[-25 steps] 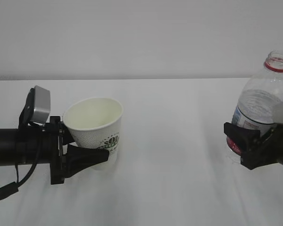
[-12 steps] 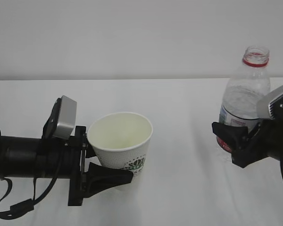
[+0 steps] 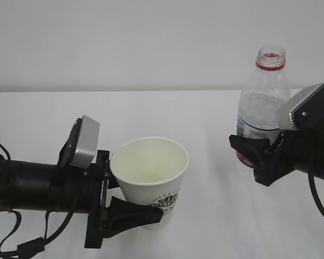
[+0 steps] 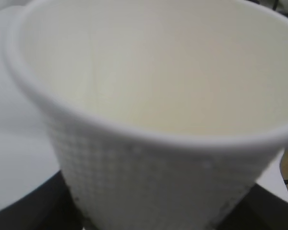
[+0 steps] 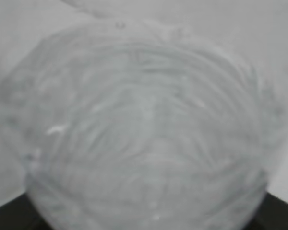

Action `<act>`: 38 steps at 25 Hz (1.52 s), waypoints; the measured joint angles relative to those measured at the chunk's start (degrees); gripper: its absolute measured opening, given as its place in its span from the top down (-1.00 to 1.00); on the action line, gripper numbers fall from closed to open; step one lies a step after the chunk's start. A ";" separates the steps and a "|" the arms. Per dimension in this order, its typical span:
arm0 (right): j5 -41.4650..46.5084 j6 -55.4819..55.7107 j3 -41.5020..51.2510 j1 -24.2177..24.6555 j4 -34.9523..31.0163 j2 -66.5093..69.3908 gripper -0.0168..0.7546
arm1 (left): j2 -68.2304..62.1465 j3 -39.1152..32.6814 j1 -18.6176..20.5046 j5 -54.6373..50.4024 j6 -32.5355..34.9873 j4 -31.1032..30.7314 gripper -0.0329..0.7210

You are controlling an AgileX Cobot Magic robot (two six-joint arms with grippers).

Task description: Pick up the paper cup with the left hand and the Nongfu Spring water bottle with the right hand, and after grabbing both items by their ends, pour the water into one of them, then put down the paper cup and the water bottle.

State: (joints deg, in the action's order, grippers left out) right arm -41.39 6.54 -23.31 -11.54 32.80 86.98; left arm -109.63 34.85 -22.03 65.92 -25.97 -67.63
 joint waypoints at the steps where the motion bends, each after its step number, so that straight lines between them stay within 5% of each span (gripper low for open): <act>1: 0.21 0.36 -0.40 0.00 0.48 0.00 -0.32 | 0.00 0.00 -0.28 0.00 0.00 0.13 -0.43; 16: 0.60 3.13 -3.27 -0.13 7.96 0.00 -0.32 | 0.00 0.00 -4.49 0.00 0.00 3.04 -0.43; 21: 4.06 2.88 -4.79 -3.86 8.58 0.00 -0.32 | 0.00 0.00 -5.88 0.00 0.00 3.27 -0.43; 38: 7.43 1.50 -12.37 -5.72 17.35 0.00 -0.32 | 0.42 0.00 -6.13 0.00 0.00 3.26 -0.43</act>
State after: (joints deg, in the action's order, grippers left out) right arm -33.96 8.03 -35.69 -17.26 50.15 86.98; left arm -109.22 34.85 -28.16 65.92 -25.97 -64.37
